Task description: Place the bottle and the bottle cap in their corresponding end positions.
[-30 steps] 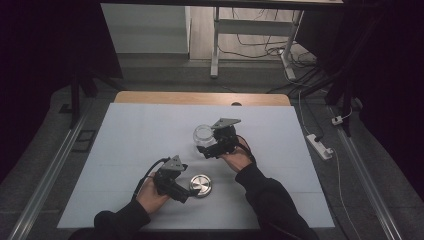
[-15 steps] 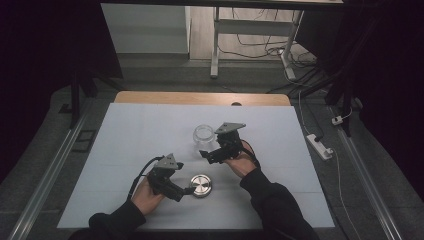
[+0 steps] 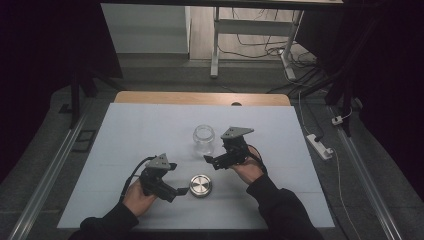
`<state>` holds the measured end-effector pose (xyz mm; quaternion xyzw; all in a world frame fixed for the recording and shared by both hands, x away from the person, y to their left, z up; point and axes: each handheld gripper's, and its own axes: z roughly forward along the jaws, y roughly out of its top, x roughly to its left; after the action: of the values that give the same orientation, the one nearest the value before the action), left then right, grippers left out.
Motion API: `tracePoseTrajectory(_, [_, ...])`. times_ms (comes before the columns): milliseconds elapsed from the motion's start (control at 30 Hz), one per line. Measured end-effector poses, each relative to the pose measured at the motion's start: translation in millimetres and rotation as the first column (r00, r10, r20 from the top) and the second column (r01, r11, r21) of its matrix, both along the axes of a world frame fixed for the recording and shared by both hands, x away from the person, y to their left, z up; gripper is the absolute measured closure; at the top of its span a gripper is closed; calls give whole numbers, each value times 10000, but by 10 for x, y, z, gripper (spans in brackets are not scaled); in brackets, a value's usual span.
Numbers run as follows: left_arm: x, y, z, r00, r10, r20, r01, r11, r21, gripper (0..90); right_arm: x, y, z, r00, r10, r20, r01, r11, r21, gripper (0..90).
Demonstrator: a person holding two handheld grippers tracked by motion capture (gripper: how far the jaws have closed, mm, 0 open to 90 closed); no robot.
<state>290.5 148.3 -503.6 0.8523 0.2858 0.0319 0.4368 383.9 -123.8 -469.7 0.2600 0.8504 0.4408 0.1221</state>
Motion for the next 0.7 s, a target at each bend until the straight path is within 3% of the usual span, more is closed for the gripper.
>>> tracePoseTrajectory(367, [-124,257,16,9986,501,-177,-500,9987,51,0,-169,-144,18,10000,42,-9,-42,10000,-20,0])
tracePoseTrajectory(700, [-274,514,14,9946,1007,-267,-1012,9947,-197,0,-377,-354,33,9996,-118,257,123,9997,-195,0])
